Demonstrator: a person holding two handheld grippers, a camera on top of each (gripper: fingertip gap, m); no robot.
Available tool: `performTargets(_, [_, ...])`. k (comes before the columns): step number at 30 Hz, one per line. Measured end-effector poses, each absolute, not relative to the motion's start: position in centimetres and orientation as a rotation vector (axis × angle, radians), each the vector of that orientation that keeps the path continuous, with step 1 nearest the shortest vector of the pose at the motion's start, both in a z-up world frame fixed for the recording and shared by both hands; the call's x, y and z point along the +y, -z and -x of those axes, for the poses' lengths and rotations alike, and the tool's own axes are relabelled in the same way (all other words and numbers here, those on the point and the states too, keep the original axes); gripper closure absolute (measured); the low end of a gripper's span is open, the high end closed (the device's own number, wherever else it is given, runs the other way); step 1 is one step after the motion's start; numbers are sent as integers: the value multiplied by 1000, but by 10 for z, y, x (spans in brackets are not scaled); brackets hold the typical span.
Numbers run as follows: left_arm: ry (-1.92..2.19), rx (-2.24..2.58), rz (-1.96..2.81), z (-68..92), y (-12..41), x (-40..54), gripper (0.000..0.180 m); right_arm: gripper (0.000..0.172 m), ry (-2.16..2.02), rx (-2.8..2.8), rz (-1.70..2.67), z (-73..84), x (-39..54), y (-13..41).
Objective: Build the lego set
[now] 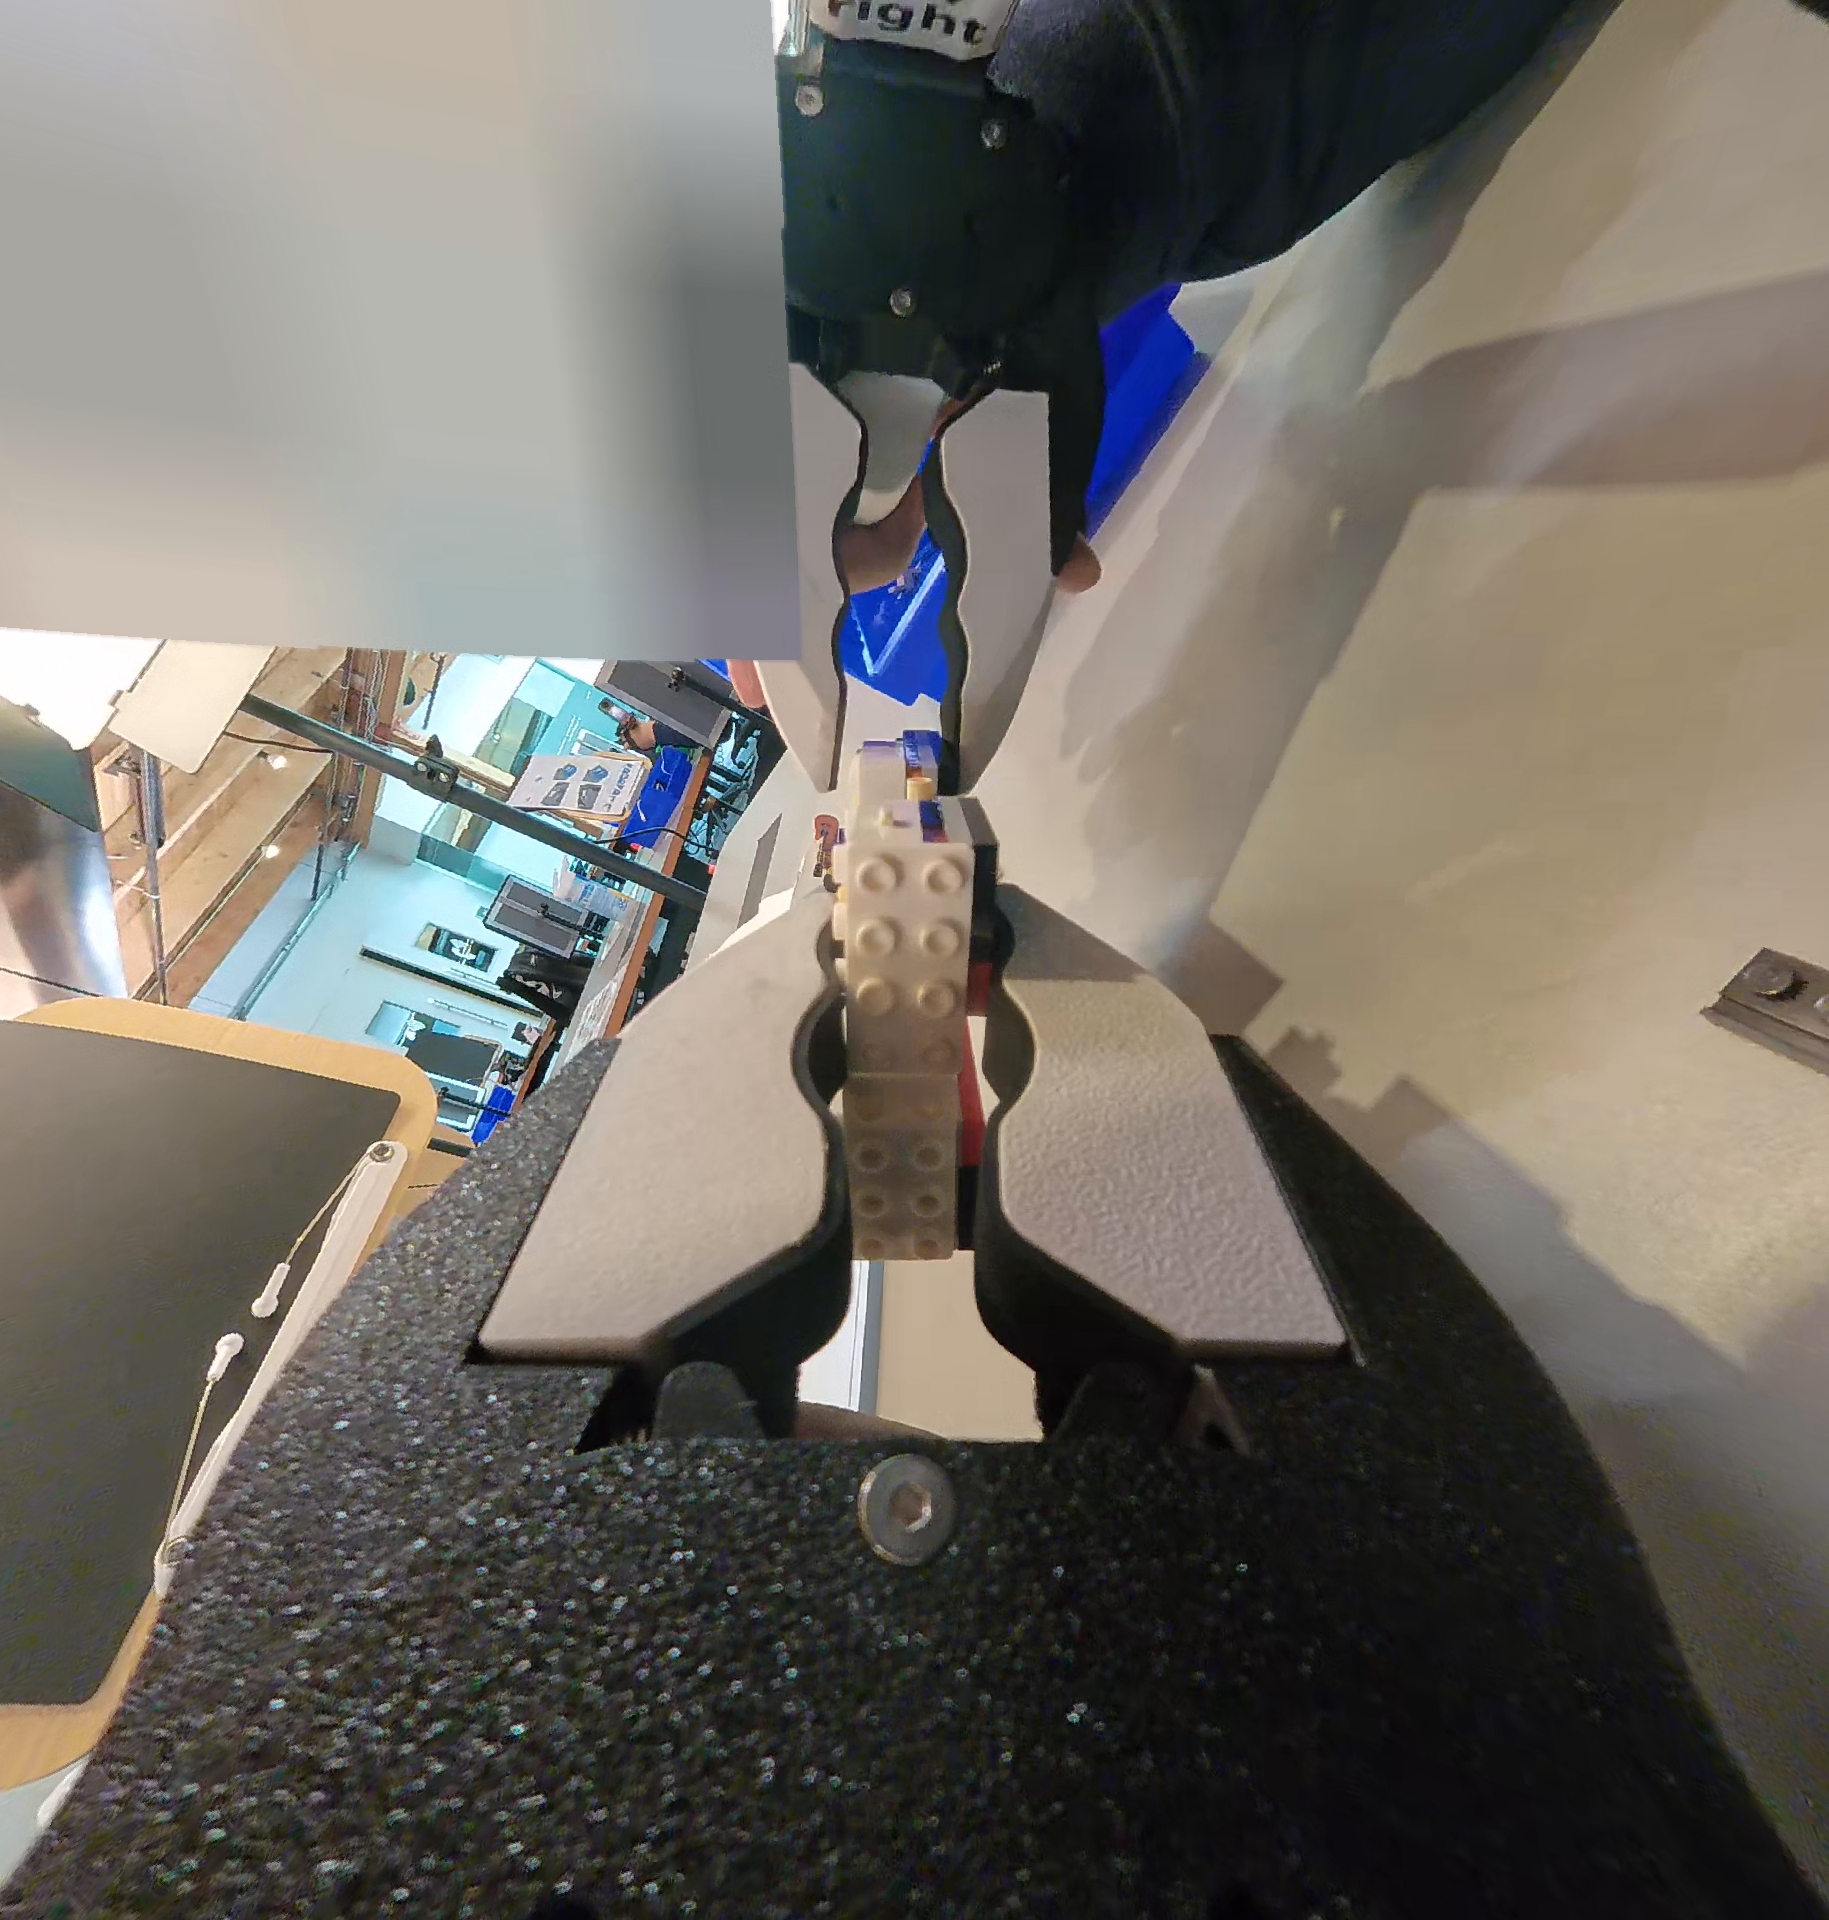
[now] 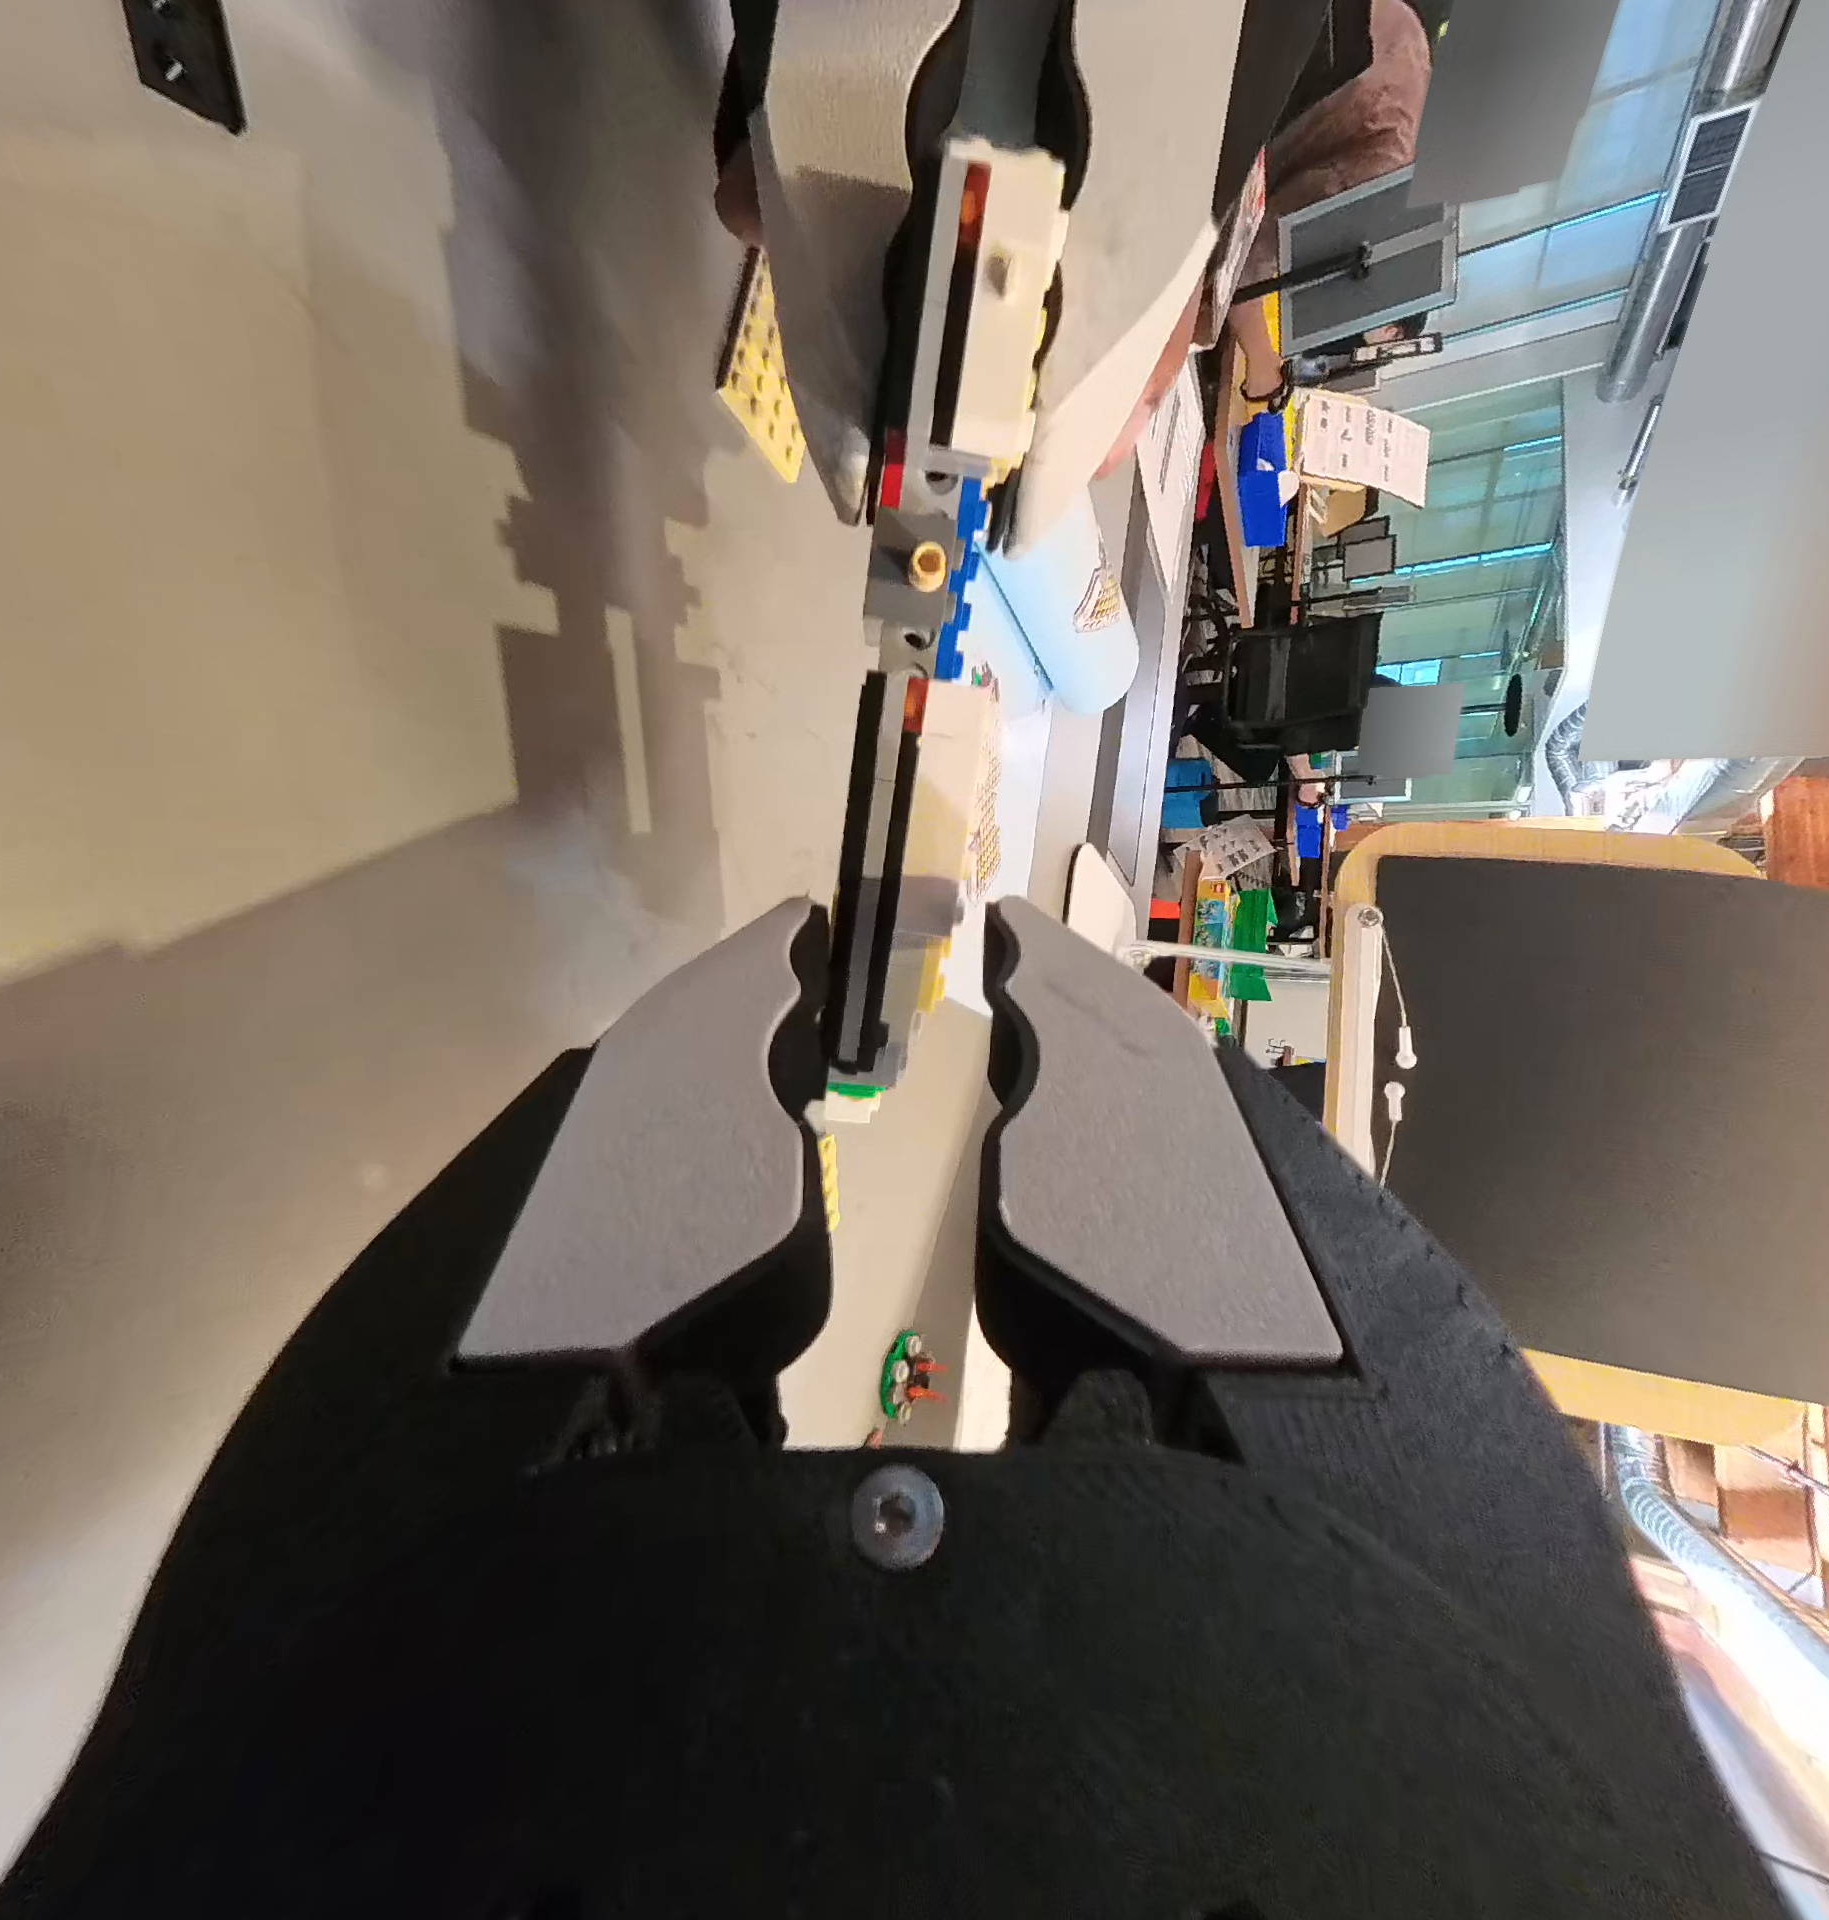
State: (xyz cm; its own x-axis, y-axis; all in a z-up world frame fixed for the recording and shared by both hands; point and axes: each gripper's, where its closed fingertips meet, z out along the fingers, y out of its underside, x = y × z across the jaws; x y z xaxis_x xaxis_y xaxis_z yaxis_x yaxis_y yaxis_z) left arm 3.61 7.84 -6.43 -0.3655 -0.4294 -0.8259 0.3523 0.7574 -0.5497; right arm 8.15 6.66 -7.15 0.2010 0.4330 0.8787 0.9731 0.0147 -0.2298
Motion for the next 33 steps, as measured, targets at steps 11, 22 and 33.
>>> performTargets(11, [823,1756,58,-37,63,77,159,144,743,-1349,1606,-93,66,74])
performTargets(22, [828,1748,57,-35,62,78,158,150,687,-1343,1638,-98,61,77])
performTargets(33, [825,1746,54,-36,64,77,158,145,694,-1324,1641,-102,62,77])
